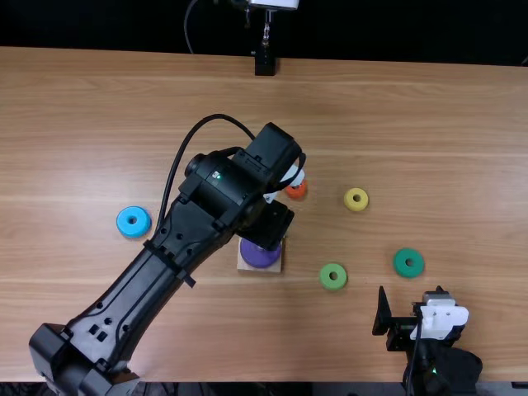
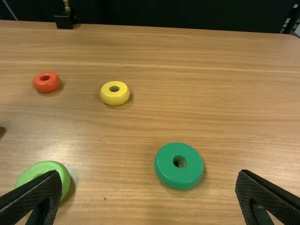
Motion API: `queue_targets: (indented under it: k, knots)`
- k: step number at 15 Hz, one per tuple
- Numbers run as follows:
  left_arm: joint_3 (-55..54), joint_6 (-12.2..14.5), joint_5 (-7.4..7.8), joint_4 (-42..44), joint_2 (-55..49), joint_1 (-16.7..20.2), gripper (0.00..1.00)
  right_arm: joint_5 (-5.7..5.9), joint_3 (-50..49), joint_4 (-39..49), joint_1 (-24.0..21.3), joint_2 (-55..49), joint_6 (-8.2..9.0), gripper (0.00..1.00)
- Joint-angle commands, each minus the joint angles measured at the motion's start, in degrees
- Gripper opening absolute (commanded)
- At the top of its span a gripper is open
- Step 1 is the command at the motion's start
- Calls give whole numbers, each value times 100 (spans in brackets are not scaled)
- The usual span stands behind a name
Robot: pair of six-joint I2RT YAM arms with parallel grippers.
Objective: Build the Hanoi tower: stack the rings onto the peg from bottom to top in this color order: purple, dark blue, light blue, dark green, light green, yellow, orange.
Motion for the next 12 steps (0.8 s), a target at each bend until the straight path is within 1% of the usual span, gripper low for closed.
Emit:
queue_targets:
  k: [1, 9, 12]
  knots:
    - [261, -81, 10, 0, 177, -109, 0, 53, -681, -358, -70, -40, 11, 100]
    - [323, -81, 21, 0, 440, -135, 0, 53, -681, -358, -70, -40, 11, 100]
    - [314, -81, 21, 10, 449, -206, 0, 53, -681, -358, -70, -40, 11, 100]
